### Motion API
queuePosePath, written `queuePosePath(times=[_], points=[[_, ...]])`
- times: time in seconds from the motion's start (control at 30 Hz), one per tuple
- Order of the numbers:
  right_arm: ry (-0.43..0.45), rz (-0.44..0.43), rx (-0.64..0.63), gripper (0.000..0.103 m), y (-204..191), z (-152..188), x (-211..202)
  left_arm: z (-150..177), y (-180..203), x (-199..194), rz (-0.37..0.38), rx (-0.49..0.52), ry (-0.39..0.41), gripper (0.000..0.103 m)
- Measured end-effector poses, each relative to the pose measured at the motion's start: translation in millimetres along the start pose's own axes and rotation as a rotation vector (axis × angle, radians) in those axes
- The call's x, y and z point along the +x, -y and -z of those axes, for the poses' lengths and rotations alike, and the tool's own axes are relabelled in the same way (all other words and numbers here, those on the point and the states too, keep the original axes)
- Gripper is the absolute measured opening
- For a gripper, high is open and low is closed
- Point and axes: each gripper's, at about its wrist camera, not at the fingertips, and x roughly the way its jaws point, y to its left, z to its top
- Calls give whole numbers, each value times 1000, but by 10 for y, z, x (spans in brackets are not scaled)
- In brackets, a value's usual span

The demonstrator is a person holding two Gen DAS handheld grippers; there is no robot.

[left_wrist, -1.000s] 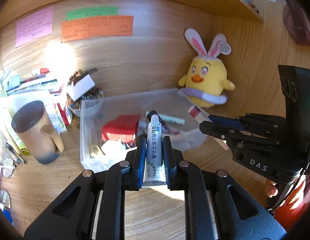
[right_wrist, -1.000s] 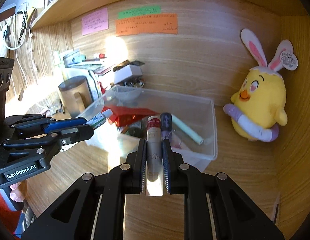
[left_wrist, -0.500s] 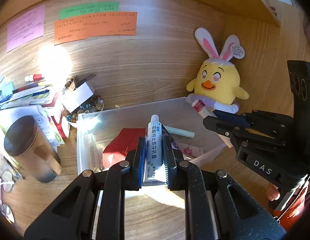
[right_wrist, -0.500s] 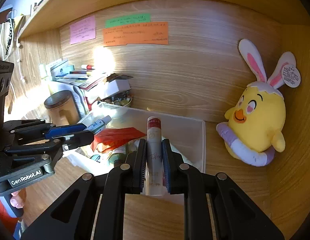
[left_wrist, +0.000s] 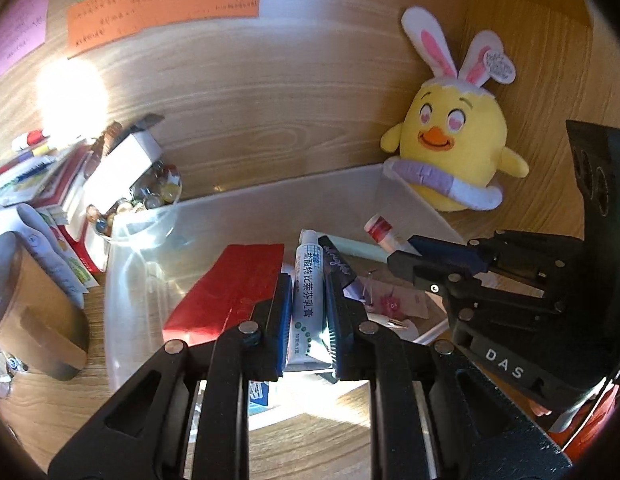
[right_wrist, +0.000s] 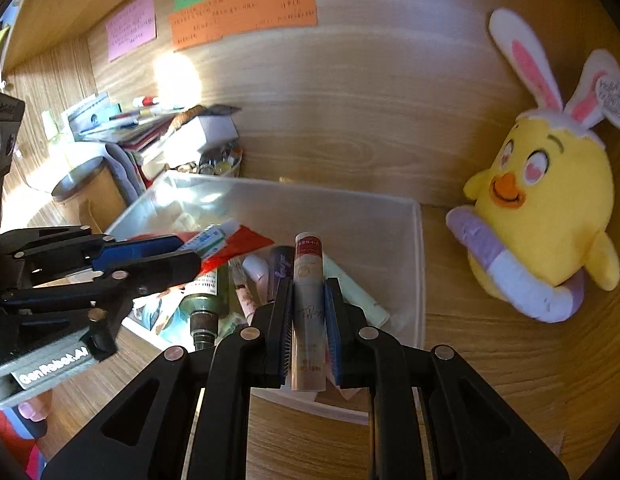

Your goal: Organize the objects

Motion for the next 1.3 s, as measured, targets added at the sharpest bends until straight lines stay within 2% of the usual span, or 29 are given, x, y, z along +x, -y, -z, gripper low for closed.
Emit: queuePosePath(times=[0.23,0.47,0.67,0.87,0.93,0.97,1.03,1.13,1.17,1.23,1.3], points=[[-61,5,-31,14,-51,71,175,17,-29,87,45,-21,-46,16],[-75,-12,-40,14,-67,73,144,19,-18,-73,40,-15,-13,16],[-50,-12,-39,17,-77,40,-5,40,11,-298,15,-3,37,16],[0,1,-57,36,-111,52,-241,143,23,-508,-3,12,76,16],[15,5,-67,48,-134,78,-315,186,10,-565,-3,9,82,17],[26,8,-72,50,-142,97,-362,208,0,-589,-3,8,84,19],[44,10,-73,57,-153,122,-440,254,-14,-633,-8,6,90,36],[59,5,-67,61,-154,154,-530,333,-23,-709,-30,4,115,56],[63,3,-65,63,-158,170,-561,356,-25,-737,-41,4,124,59],[74,6,-64,73,-169,203,-622,403,-25,-789,-52,7,139,68],[89,15,-62,77,-176,244,-685,438,-23,-830,-62,7,151,75]])
